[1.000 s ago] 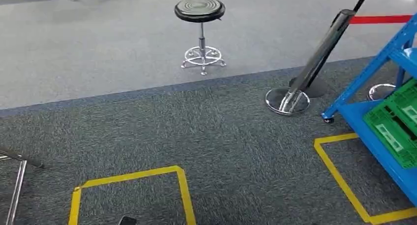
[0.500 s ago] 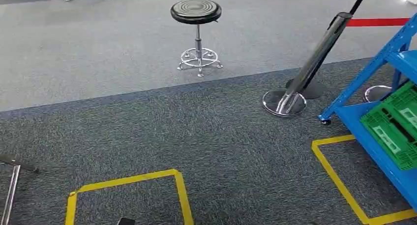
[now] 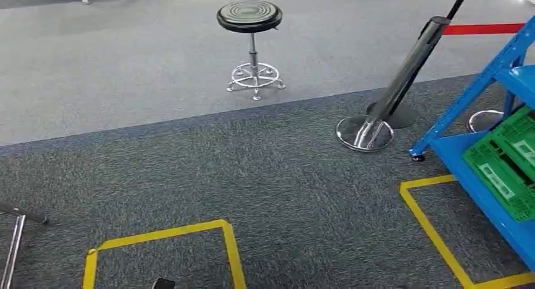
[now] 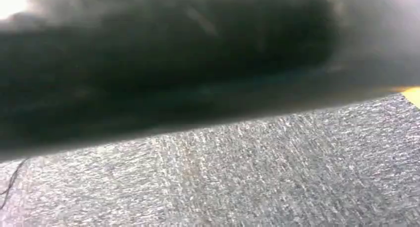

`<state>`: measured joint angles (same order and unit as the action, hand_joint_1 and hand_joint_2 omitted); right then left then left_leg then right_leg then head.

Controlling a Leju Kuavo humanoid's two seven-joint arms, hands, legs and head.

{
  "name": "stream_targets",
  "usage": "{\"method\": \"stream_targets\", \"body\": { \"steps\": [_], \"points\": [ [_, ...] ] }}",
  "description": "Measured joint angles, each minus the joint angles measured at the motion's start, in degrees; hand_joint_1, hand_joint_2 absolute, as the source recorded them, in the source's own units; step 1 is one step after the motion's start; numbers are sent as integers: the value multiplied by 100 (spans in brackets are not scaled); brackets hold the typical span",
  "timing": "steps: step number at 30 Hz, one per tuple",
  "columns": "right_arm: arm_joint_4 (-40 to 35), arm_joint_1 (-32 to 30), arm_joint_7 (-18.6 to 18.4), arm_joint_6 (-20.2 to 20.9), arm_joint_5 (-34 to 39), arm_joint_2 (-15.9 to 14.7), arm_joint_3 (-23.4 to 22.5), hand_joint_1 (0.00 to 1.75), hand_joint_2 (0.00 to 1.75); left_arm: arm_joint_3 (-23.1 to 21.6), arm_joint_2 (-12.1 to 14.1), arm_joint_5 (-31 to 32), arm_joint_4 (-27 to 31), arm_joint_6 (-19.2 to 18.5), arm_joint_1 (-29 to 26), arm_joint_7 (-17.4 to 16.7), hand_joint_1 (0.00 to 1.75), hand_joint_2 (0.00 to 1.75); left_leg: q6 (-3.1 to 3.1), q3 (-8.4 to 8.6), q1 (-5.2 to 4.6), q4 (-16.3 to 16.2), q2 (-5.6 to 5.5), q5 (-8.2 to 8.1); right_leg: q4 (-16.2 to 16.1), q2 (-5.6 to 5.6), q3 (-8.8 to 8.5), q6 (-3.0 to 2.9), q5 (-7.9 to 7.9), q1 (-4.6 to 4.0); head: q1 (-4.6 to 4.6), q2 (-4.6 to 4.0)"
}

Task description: Take the parts from the cabinet and place them on the table.

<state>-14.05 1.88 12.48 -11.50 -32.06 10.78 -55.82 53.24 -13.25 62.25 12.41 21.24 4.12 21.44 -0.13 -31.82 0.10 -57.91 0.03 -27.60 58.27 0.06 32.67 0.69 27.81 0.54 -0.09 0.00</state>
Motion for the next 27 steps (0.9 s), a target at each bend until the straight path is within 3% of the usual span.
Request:
{"method": "stream_targets", "body": {
  "steps": [2,5,6,7,8,10,11,12,13,14,15,17,18,21,22,23,26,27],
  "points": [
    [0,10,4,2,-2,0,-2,0,0,0,0,0,0,0,4,2,0,0,-62,-64,9,-238,-1,-182,-23,-5,-61,-72,16,17,-57,0],
    [0,18,4,9,-2,0,0,0,0,0,7,7,0,-11,-3,0,0,0,-94,-764,19,-1586,-1,-748,-23,-9,-97,-145,70,-6,-74,0],
    [0,12,4,9,-2,0,0,0,0,0,9,7,0,-20,-15,2,0,0,-87,-899,19,-1800,-1,-769,-22,-7,-114,-156,86,-17,-79,0],
    [0,3,2,9,-5,0,0,0,0,0,11,7,0,-24,-30,2,0,0,-63,-912,18,-1759,-1,-633,-22,0,-145,-161,105,-29,-72,0],
    [0,-1,2,9,-5,0,-2,0,0,0,11,7,0,-28,-32,2,0,0,-25,-824,10,-1523,-2,-405,-22,10,-175,-160,127,-44,-83,0],
    [0,6,2,11,-20,0,0,0,0,0,15,9,0,-35,-26,15,0,0,111,-400,-37,-588,-4,159,-25,19,-261,-147,176,-73,-77,0],
    [9,5,0,13,-22,20,0,0,0,0,31,9,0,-35,-21,15,0,0,200,-264,-87,-273,-2,212,-33,10,-211,-136,199,-63,-61,0],
    [9,16,4,13,-35,20,0,0,0,0,26,11,0,-35,-15,15,0,0,234,-145,-90,-64,1,89,-17,26,-253,-87,258,-102,-81,0],
    [9,22,2,11,-42,20,0,0,0,0,26,15,0,-42,-5,15,0,0,211,-150,-98,-72,1,65,-63,10,-240,-59,260,-90,-68,0],
    [11,23,2,13,-53,17,0,0,0,0,28,15,0,-39,-10,17,0,0,244,-135,-99,5,-14,66,8,0,-359,-21,176,-80,-75,0],
    [11,20,2,13,-59,17,0,0,0,2,28,13,0,-39,-20,15,0,0,271,-92,-98,45,-19,58,-2,-4,-357,34,153,-85,-72,0],
    [11,25,4,13,-74,13,0,0,0,4,28,15,0,-39,-26,17,0,0,285,44,-34,90,-22,79,131,-4,-307,91,302,-80,-44,-2],
    [11,45,4,13,-74,13,0,0,0,4,22,15,0,-39,-15,17,0,0,311,62,-32,90,-18,60,444,-1,-133,110,429,-67,-9,0],
    [11,33,2,15,-79,11,0,0,0,4,4,15,0,-48,-19,17,0,0,303,105,-32,87,-17,-25,1607,-4,657,183,855,-21,4,0],
    [11,15,2,15,-81,9,0,0,0,7,4,15,0,-52,-32,17,0,0,295,153,-29,87,-18,-67,1664,-4,780,201,820,-8,4,0],
    [11,-1,2,15,-81,2,-2,0,0,7,4,15,0,-52,-44,17,0,0,280,214,-25,87,-21,-114,1502,-5,774,200,660,6,2,0],
    [11,-5,2,15,-83,-15,0,0,0,9,0,15,0,-59,-48,17,0,0,197,438,-1,87,-19,-295,146,-28,342,263,-286,54,9,0],
    [15,1,2,20,-85,-13,0,0,0,9,7,15,0,-61,-39,17,0,0,153,473,-17,77,-16,-342,125,-31,355,231,-172,15,22,0]
  ]
}}
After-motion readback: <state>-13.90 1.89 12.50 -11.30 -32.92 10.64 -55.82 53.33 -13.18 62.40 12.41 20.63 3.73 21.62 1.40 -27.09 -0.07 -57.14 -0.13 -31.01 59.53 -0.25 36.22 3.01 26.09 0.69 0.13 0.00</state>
